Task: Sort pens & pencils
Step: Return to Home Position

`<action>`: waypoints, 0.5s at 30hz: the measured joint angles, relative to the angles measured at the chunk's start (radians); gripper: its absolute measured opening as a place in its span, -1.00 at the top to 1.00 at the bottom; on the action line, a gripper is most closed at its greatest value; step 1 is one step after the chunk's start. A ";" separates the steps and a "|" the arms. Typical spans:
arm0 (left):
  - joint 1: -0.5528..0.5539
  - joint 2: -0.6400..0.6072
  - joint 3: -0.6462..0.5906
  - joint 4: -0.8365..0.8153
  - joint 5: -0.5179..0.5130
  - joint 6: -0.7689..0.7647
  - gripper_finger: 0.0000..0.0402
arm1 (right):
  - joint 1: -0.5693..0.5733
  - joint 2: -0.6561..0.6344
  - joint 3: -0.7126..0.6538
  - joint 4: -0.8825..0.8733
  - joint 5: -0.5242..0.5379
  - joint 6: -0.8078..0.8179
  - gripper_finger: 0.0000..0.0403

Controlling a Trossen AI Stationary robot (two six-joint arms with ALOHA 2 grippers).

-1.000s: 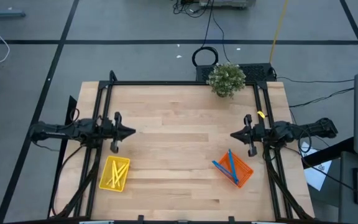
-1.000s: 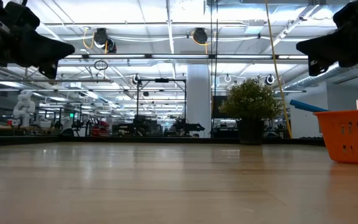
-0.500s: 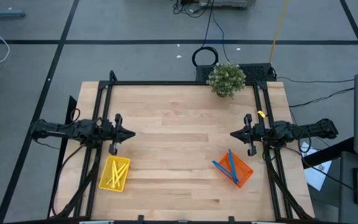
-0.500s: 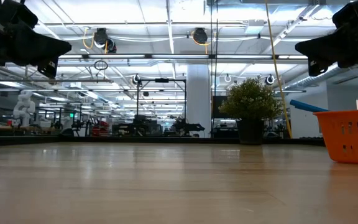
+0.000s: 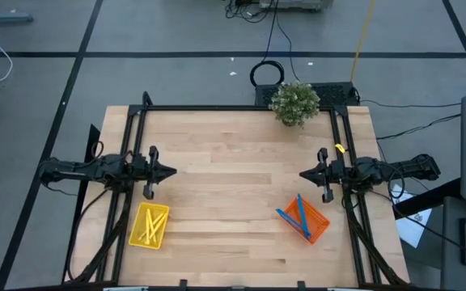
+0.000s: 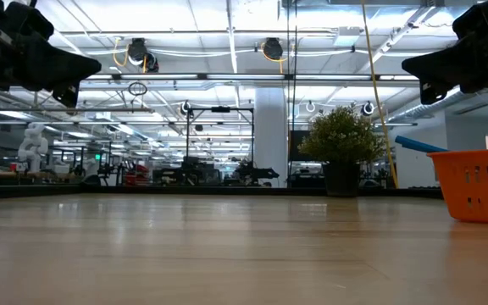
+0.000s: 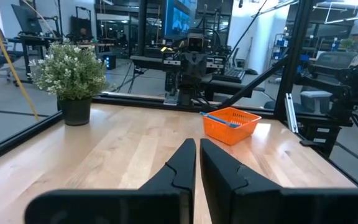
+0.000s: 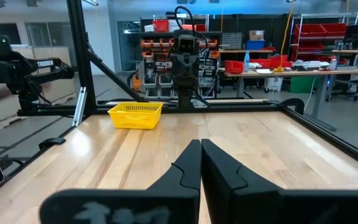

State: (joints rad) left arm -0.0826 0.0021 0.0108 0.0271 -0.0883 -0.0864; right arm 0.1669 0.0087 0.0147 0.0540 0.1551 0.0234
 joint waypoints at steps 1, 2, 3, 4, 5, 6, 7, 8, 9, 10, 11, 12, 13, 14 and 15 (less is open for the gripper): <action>0.000 0.000 0.000 0.004 0.000 0.000 0.87 | 0.000 0.000 0.000 0.000 0.000 -0.001 1.00; 0.000 0.000 -0.001 0.007 0.000 0.000 0.87 | 0.000 0.000 0.000 0.000 0.000 -0.001 1.00; 0.000 0.000 -0.002 0.012 0.000 0.000 0.87 | 0.000 0.000 0.000 0.000 0.000 -0.001 1.00; 0.000 0.000 -0.002 0.016 0.000 0.000 0.87 | 0.000 0.000 0.000 0.001 0.000 -0.001 1.00; 0.000 0.000 -0.002 0.022 -0.001 0.000 0.87 | 0.000 0.001 0.000 0.001 0.000 -0.001 1.00; 0.000 0.000 -0.002 0.026 -0.001 0.000 0.87 | 0.000 0.000 0.000 0.001 0.000 -0.001 1.00; 0.000 0.000 -0.002 0.028 -0.001 0.000 0.87 | 0.000 0.001 0.000 0.001 0.000 -0.001 1.00; 0.000 0.000 -0.002 0.028 -0.001 0.000 0.87 | 0.000 0.001 0.000 0.001 0.000 -0.001 1.00; 0.000 0.000 -0.002 0.028 -0.001 0.000 0.87 | 0.000 0.001 0.000 0.001 0.000 -0.001 1.00; 0.000 0.000 -0.002 0.029 -0.001 0.000 0.87 | 0.000 0.001 0.000 0.001 0.000 -0.001 1.00; 0.000 0.000 -0.002 0.030 -0.001 0.000 0.87 | 0.000 0.001 0.000 0.001 0.000 -0.001 1.00; 0.000 0.000 -0.002 0.030 -0.001 0.000 0.87 | 0.000 0.001 0.000 0.002 0.001 -0.001 1.00; 0.000 0.000 -0.002 0.031 -0.001 0.000 0.87 | 0.000 0.001 0.000 0.002 0.000 -0.001 1.00; 0.000 0.000 -0.002 0.031 -0.001 0.000 0.87 | 0.000 0.001 0.000 0.002 0.000 -0.001 1.00; 0.000 0.000 -0.002 0.032 -0.001 0.000 0.87 | 0.000 0.001 0.000 0.002 0.000 -0.001 1.00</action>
State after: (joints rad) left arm -0.0826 0.0021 0.0090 0.0589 -0.0891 -0.0864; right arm 0.1669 0.0093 0.0147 0.0555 0.1555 0.0219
